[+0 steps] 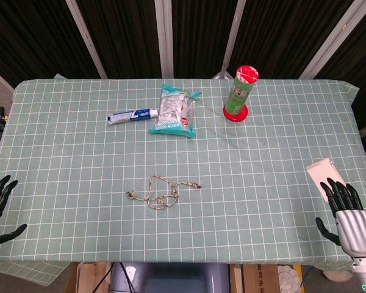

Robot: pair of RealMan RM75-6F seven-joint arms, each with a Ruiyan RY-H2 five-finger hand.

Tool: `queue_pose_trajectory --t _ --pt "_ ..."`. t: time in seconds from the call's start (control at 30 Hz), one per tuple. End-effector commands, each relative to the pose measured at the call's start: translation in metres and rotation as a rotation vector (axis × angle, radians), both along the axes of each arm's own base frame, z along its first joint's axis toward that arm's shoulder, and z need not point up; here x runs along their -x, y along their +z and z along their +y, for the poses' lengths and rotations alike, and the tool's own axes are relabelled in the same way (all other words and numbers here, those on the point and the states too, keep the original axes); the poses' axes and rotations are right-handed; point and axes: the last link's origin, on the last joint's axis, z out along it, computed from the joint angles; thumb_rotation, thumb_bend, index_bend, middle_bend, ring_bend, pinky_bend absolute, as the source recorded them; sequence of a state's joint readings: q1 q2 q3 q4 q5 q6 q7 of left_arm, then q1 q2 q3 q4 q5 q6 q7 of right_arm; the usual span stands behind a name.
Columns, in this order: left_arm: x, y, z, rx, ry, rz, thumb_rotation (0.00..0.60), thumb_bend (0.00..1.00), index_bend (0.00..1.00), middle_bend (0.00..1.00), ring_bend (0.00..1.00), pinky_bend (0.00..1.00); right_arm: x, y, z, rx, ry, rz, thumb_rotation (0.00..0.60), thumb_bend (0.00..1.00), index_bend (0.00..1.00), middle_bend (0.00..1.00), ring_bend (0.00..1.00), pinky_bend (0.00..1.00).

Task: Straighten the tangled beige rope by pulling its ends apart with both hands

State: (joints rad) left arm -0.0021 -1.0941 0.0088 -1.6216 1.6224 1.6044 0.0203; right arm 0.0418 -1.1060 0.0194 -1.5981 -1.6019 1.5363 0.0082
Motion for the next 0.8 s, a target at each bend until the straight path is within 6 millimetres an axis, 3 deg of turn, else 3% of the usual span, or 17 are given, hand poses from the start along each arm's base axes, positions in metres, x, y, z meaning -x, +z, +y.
queue_pose_trajectory --t 0.03,0.47,0.67,0.8 --pt "0.000 0.000 0.000 -0.001 0.000 0.000 0.600 0.04 0.05 0.00 0.00 0.00 0.000 0.000 0.000 0.000 0.000 -0.001 0.600 0.38 0.00 0.00 0.00 0.00" --pt "0.001 0.003 -0.001 -0.008 0.002 -0.008 0.600 0.04 0.05 0.00 0.00 0.00 -0.013 -0.008 -0.003 -0.035 0.033 -0.044 0.600 0.38 0.00 0.00 0.00 0.00" --pt "0.002 0.002 0.002 -0.007 0.008 -0.003 0.600 0.04 0.05 0.00 0.00 0.00 -0.047 -0.029 -0.024 -0.103 0.088 -0.126 0.600 0.38 0.01 0.00 0.00 0.00" --pt "0.003 0.000 0.004 -0.004 0.011 0.003 0.600 0.04 0.05 0.00 0.00 0.00 -0.080 -0.055 -0.047 -0.161 0.130 -0.163 0.600 0.38 0.13 0.00 0.00 0.00"
